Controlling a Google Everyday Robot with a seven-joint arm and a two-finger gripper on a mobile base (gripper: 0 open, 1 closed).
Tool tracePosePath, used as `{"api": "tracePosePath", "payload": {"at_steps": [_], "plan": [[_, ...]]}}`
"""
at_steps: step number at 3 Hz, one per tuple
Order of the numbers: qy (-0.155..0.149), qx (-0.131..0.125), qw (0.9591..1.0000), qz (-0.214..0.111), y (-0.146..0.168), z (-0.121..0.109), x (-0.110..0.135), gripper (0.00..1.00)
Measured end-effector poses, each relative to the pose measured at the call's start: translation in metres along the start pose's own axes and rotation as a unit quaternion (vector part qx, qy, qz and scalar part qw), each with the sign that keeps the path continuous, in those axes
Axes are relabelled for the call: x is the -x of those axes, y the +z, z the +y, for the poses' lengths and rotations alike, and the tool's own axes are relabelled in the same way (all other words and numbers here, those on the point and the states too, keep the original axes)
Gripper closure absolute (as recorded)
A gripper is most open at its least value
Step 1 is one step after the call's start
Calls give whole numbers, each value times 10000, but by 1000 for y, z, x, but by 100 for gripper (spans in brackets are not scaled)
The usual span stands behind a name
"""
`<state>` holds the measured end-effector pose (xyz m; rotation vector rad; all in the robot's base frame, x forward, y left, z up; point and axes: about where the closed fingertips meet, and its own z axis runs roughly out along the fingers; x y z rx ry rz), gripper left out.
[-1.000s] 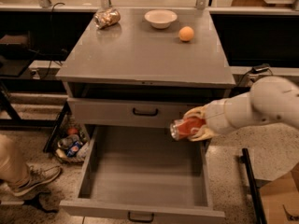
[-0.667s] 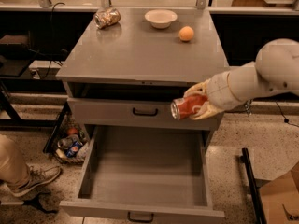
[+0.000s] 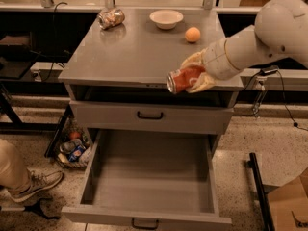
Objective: Pick coke can from middle drawer and place on counter
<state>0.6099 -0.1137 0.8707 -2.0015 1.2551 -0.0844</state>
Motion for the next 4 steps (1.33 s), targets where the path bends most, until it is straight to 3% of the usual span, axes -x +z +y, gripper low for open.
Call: {"api": "tracePosePath", "payload": {"at_steps": [1, 2, 3, 4], "plan": [[290, -267, 9992, -111, 11, -51, -3, 100], [557, -361, 9974, -262, 18, -85, -9, 100], [955, -92, 9947, -366, 46, -112, -19, 100], [1247, 359, 9903, -493, 84, -129, -17, 100]]}}
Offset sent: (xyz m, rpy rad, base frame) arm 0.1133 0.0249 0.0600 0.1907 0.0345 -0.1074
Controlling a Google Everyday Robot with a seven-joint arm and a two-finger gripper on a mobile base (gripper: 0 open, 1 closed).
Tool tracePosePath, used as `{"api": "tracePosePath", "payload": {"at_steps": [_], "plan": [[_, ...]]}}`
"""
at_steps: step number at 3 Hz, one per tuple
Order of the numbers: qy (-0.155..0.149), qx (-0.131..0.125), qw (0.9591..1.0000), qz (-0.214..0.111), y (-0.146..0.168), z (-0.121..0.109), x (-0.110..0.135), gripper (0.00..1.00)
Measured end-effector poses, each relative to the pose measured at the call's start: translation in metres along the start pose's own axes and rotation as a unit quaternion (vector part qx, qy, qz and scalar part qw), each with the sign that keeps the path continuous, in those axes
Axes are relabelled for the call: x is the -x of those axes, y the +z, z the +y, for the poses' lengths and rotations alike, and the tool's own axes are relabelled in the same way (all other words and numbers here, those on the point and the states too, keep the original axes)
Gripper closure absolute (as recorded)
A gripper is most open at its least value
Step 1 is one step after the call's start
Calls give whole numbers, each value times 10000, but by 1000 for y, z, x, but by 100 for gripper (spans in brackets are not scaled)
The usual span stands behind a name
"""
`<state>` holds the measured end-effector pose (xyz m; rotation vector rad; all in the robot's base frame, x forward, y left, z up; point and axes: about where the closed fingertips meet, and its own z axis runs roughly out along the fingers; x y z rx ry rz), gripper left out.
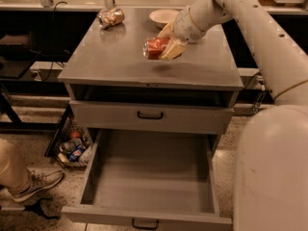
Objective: Pick coke can from middle drawer and place on counter
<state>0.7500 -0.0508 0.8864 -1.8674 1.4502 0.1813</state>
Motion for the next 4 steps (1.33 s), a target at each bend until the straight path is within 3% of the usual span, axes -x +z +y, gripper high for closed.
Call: {"api": "tracePosePath", "payload": {"at_steps": [2, 4], "plan": [[311, 451, 9985, -65, 40, -19, 4, 58], [424, 558, 9975, -64, 54, -24, 2, 12]]}}
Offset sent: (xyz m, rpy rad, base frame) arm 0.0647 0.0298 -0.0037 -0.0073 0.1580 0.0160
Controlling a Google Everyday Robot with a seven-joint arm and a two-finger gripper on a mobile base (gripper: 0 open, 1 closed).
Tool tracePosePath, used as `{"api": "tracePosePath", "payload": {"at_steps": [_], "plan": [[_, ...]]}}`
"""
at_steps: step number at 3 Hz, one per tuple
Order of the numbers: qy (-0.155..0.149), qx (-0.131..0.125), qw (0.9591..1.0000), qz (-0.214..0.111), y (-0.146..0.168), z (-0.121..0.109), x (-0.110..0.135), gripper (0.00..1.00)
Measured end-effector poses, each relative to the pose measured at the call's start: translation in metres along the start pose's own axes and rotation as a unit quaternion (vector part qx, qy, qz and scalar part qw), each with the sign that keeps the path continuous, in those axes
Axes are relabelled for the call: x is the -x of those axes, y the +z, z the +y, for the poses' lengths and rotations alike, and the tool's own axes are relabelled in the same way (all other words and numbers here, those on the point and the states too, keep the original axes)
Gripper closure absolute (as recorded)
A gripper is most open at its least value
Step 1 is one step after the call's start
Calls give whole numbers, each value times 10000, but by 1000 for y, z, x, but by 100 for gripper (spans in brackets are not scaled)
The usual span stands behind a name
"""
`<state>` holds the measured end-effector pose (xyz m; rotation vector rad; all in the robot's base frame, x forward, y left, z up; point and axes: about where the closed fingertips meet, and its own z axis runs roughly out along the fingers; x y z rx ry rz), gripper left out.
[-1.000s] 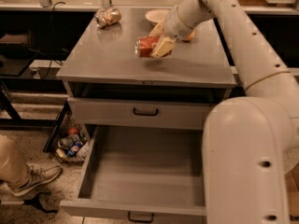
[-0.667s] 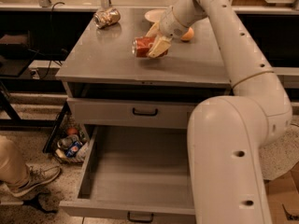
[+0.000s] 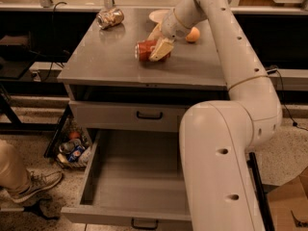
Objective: Pick coke can from middle drawer and place on counter
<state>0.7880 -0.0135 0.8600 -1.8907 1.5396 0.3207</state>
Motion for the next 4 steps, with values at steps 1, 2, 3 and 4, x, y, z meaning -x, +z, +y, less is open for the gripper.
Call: {"api": "tracePosePath", "payload": {"at_steps": [1, 2, 3, 4], "plan": [[42, -54, 10000, -23, -4, -3, -3, 0], [7, -281, 9996, -50, -26, -8, -8, 0], [-79, -736, 9972, 34, -82, -11, -25, 0], [21, -1157, 9930, 241, -148, -1, -57, 0]]}}
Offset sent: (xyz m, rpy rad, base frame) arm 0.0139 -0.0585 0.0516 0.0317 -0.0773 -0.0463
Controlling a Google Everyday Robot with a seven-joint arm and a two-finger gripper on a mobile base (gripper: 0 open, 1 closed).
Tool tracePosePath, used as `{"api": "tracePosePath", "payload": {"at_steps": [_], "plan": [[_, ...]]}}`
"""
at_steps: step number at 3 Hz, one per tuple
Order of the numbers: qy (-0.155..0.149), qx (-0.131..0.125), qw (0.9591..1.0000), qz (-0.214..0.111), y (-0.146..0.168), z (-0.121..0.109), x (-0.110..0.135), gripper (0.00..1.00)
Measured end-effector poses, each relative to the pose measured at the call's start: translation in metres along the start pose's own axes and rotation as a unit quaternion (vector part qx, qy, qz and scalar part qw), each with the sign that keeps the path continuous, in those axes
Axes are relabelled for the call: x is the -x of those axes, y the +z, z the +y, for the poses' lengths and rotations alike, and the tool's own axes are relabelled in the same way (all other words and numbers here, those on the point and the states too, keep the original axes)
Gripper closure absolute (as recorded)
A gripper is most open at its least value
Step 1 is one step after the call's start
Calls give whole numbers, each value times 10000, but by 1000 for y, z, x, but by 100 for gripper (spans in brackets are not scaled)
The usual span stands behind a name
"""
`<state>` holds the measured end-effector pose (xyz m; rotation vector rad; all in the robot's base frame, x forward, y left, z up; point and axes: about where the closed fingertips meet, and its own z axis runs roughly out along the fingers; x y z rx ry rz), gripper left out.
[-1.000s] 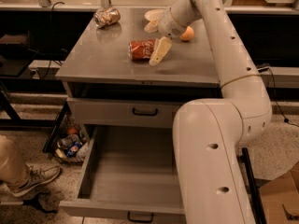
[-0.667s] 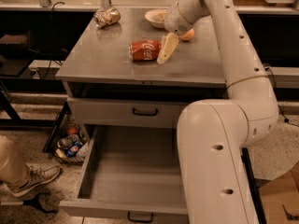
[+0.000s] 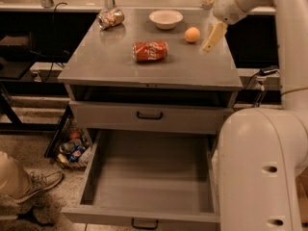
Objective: Pick coke can from middle drawer and place on counter
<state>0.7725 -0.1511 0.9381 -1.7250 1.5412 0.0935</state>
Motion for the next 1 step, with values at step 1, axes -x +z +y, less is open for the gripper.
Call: {"api": "tracePosePath", "payload": {"at_steps": [1], "plan": [[39, -42, 10000, 23, -5, 0, -6, 0]]}}
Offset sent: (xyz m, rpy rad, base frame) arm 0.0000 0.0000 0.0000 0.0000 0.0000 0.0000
